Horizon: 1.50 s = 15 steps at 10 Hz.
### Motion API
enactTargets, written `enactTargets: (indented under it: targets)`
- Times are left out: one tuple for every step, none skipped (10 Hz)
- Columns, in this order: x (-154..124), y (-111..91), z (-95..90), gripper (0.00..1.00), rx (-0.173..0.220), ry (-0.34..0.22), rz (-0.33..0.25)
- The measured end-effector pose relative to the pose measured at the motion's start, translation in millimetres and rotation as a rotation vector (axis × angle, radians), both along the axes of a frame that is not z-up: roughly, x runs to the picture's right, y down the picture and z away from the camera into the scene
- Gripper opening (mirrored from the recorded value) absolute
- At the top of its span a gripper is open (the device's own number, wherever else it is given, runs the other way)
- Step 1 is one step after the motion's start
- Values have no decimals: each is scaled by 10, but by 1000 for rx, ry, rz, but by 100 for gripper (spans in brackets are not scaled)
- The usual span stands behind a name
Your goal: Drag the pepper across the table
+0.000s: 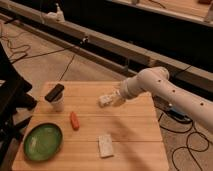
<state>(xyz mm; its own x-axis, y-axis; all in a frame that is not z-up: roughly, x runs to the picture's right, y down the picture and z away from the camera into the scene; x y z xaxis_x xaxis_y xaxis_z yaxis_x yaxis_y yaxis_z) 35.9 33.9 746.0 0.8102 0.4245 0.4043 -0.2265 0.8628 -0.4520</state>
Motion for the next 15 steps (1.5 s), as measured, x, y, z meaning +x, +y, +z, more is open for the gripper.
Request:
enactTargets:
  targets:
    - [-185,-4,6,66,2,-30,-23]
    - [-398,-4,13,66,4,-62,-54]
    - [-584,8,24,66,7,-84,-86]
    - [-794,22,34,66,9,-107,-123]
    - [-1002,46,46,66,10,-127,-157]
    - [-1190,74,60,66,11,-144,-187]
    - [-1366,123,89,66,9,-157,-217]
    - [-1454,157,106,66,7,-163,-232]
    - [-1496,171,110,66,5,-166,-238]
    - [-1473,168,114,66,5,-163,-236]
    - [-1468,170,117,66,5,-162,-235]
    - [-1482,173,116,66,4,-164,-237]
    - [-1493,178,118,66,3,-165,-237]
    - [-1486,180,122,66,3,-164,-236]
    - [-1484,248,166,66,-13,-167,-227]
